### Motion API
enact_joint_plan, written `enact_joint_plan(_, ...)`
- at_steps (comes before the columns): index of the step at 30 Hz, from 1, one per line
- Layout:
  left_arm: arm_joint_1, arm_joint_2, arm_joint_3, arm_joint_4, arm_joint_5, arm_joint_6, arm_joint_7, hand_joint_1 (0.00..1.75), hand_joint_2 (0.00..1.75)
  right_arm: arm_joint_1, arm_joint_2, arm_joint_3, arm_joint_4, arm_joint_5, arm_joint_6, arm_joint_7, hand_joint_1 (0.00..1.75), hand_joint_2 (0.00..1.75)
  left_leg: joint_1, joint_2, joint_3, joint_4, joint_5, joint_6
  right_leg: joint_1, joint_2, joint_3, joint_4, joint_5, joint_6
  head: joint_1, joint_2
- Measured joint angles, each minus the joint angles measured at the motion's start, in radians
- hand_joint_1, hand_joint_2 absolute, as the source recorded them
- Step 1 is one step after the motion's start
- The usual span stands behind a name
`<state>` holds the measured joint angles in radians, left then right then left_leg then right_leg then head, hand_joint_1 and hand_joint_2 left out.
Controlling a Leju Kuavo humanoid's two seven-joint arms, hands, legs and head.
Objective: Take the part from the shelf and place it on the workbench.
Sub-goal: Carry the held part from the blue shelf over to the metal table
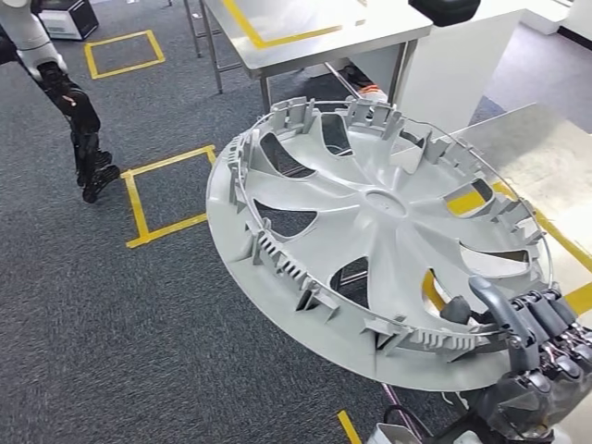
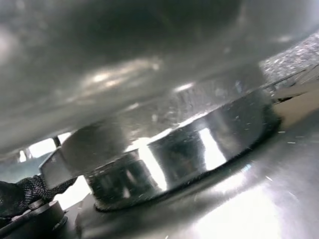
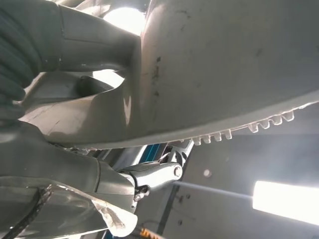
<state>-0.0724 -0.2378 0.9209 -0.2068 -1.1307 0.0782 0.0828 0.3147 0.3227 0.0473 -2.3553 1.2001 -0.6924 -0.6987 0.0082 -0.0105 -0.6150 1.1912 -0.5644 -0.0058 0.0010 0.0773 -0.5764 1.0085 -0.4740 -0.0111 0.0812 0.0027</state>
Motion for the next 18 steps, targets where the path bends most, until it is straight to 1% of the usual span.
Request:
enact_joint_plan(1,-0.001,0.001,0.000,0.000,0.000,0.000,0.000,0.00,0.00,0.000,0.000,0.000,0.000,0.000,0.000,0.000,1.75,1.75,0.001,-0.026,0.028,-0.067,0.033,0.005,0.000,0.012,0.000,0.002,0.000,0.002,0.000,0.000)
enact_joint_plan(2,-0.001,0.001,0.000,0.000,0.000,0.000,0.000,0.00,0.00,-0.001,0.000,0.000,0.000,0.000,0.000,0.000,1.75,1.75,0.002,-0.051,0.050,-0.124,0.054,0.007,0.000,0.025,-0.003,0.005,0.000,0.004,0.000,0.000)
enact_joint_plan(3,-0.001,0.001,0.000,0.000,0.000,0.000,-0.001,0.00,0.00,-0.001,0.000,0.000,0.001,0.000,0.000,0.000,1.75,1.75,0.002,-0.070,0.064,-0.159,0.063,0.009,-0.002,0.035,-0.007,0.007,0.001,0.009,0.001,0.000)
enact_joint_plan(4,-0.001,0.001,0.000,0.000,0.000,0.000,-0.001,0.00,0.00,-0.001,0.000,0.000,0.001,0.000,0.000,0.000,1.75,1.75,0.002,-0.078,0.068,-0.171,0.060,0.010,-0.005,0.046,-0.012,0.008,0.003,0.014,0.001,0.000)
enact_joint_plan(5,-0.001,0.001,0.000,0.000,0.001,0.000,-0.001,0.00,0.00,0.000,0.000,0.000,0.001,0.000,0.000,0.000,1.75,1.75,0.000,-0.070,0.069,-0.177,0.061,0.012,-0.008,0.058,-0.017,0.008,0.005,0.020,0.001,0.000)
enact_joint_plan(6,-0.001,0.000,0.000,0.000,0.001,0.001,-0.001,0.00,0.00,0.001,0.000,0.000,0.001,0.001,0.000,0.000,1.75,1.75,0.000,-0.058,0.070,-0.180,0.064,0.016,-0.010,0.061,-0.023,0.009,0.005,0.026,0.001,0.000)
enact_joint_plan(7,-0.002,-0.001,0.000,0.000,0.002,0.001,-0.001,0.00,0.00,0.001,0.000,0.000,0.001,0.002,0.000,0.000,1.75,1.75,0.001,-0.045,0.072,-0.185,0.067,0.021,-0.009,0.047,-0.031,0.019,-0.001,0.030,0.002,0.000)
enact_joint_plan(8,-0.003,-0.002,0.000,0.000,0.002,0.001,-0.001,0.00,0.00,0.000,0.000,0.001,0.001,0.002,0.000,0.000,1.75,1.75,0.003,-0.030,0.073,-0.190,0.070,0.026,-0.007,0.021,-0.047,0.047,-0.018,0.034,0.004,0.000)
enact_joint_plan(9,-0.003,-0.003,0.000,0.000,0.002,0.001,-0.001,0.00,0.00,-0.001,-0.001,0.001,0.001,0.003,0.000,-0.001,1.75,1.75,0.003,-0.015,0.075,-0.193,0.071,0.031,-0.006,-0.012,-0.072,0.096,-0.044,0.037,0.006,0.000)
enact_joint_plan(10,-0.003,-0.003,0.000,0.000,0.003,0.002,-0.001,0.00,0.00,-0.002,-0.001,0.002,0.002,0.003,0.000,-0.001,1.75,1.75,0.002,-0.001,0.075,-0.193,0.070,0.033,-0.005,-0.043,-0.104,0.161,-0.076,0.041,0.007,0.000)
enact_joint_plan(11,-0.001,-0.002,0.000,0.000,0.003,0.002,-0.001,0.00,0.00,-0.002,-0.001,0.002,0.002,0.004,0.000,-0.001,1.75,1.75,0.001,0.015,0.075,-0.193,0.069,0.034,-0.007,-0.058,-0.136,0.227,-0.102,0.044,0.008,0.000)
enact_joint_plan(12,0.001,-0.002,0.001,0.000,0.003,0.002,-0.001,0.00,0.00,-0.002,-0.002,0.002,0.004,0.004,0.000,-0.001,1.75,1.75,0.001,0.032,0.075,-0.193,0.068,0.034,-0.009,-0.067,-0.158,0.273,-0.116,0.047,0.008,0.000)
enact_joint_plan(13,0.002,-0.001,0.001,0.000,0.003,0.002,-0.001,0.00,0.00,-0.002,-0.002,0.002,0.005,0.005,0.000,-0.001,1.75,1.75,0.001,0.047,0.076,-0.193,0.066,0.034,-0.011,-0.072,-0.164,0.285,-0.111,0.050,0.008,0.000)
enact_joint_plan(14,0.002,-0.001,0.001,0.000,0.003,0.002,-0.001,0.00,0.00,-0.001,-0.002,0.002,0.006,0.005,0.000,-0.001,1.75,1.75,0.001,0.061,0.077,-0.193,0.065,0.032,-0.014,-0.077,-0.148,0.257,-0.089,0.052,0.008,0.000)
enact_joint_plan(15,0.001,-0.001,0.001,0.000,0.003,0.002,-0.001,0.00,0.00,-0.001,-0.002,0.002,0.007,0.005,0.000,-0.001,1.75,1.75,0.001,0.073,0.080,-0.193,0.063,0.029,-0.016,-0.089,-0.114,0.195,-0.057,0.053,0.008,0.000)
enact_joint_plan(16,0.000,-0.001,0.001,0.000,0.003,0.001,-0.001,0.00,0.00,-0.002,-0.002,0.002,0.007,0.005,0.000,-0.001,1.75,1.75,0.001,0.083,0.083,-0.192,0.060,0.025,-0.016,-0.112,-0.073,0.122,-0.033,0.055,0.008,0.000)
enact_joint_plan(17,-0.001,-0.001,0.001,0.000,0.003,0.001,-0.001,0.00,0.00,-0.002,-0.002,0.002,0.008,0.005,0.000,-0.001,1.75,1.75,-0.002,0.092,0.086,-0.191,0.056,0.020,-0.014,-0.135,-0.037,0.061,-0.016,0.052,0.008,0.000)
enact_joint_plan(18,-0.002,-0.001,0.001,0.000,0.003,0.001,-0.001,0.00,0.00,-0.003,-0.002,0.002,0.008,0.006,0.000,-0.001,1.75,1.75,-0.005,0.100,0.089,-0.190,0.053,0.014,-0.012,-0.150,-0.013,0.022,-0.011,0.048,0.007,0.000)
